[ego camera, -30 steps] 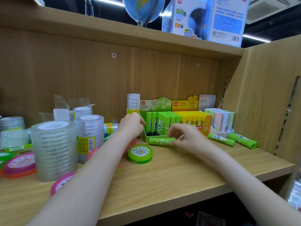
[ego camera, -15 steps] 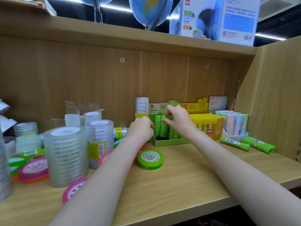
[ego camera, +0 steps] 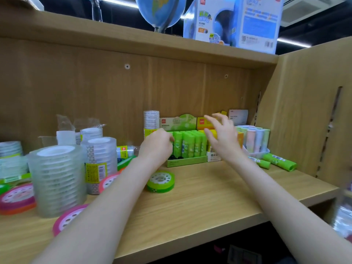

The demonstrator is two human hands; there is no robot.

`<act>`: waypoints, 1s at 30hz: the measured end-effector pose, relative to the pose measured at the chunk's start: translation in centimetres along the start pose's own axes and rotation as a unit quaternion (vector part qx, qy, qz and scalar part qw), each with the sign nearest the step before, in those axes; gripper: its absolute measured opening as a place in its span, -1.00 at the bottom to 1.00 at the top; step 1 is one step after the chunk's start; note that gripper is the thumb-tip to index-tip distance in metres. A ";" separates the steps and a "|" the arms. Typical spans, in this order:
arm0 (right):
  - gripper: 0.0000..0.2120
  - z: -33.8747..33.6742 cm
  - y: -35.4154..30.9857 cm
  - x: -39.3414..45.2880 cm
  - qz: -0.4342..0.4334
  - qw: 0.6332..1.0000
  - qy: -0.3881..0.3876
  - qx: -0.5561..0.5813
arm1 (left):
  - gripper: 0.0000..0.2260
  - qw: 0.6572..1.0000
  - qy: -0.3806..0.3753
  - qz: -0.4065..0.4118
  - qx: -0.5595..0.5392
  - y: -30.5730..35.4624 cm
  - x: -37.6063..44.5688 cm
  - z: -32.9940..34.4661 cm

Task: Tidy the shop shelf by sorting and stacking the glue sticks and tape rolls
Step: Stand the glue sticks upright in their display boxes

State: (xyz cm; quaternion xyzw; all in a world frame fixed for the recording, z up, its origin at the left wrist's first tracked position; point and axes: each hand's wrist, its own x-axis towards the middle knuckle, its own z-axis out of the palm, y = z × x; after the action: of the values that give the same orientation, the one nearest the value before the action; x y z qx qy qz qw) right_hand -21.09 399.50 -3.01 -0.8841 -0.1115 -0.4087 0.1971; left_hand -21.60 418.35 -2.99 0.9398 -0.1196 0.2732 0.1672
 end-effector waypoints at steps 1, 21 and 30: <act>-0.67 -1.4 1.2 -0.5 0.027 0.999 0.033 -0.010 | -0.67 1.000 -0.002 0.022 0.001 0.4 -0.1 0.1; -0.64 -5.2 5.9 -5.9 0.081 0.951 -0.295 -0.041 | -0.71 0.997 -0.046 0.065 -0.025 0.6 -0.6 -0.2; -0.62 -2.3 0.4 -4.8 0.048 0.923 -0.334 0.183 | -0.78 0.943 -0.289 0.112 -0.121 -0.3 -0.9 -1.0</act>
State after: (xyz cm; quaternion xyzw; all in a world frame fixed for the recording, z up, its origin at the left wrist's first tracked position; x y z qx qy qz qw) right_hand -25.56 397.93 -5.44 -0.9223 -0.2013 -0.0523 0.3258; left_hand -22.71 419.10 -2.80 0.9317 -0.2991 -0.0099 0.2059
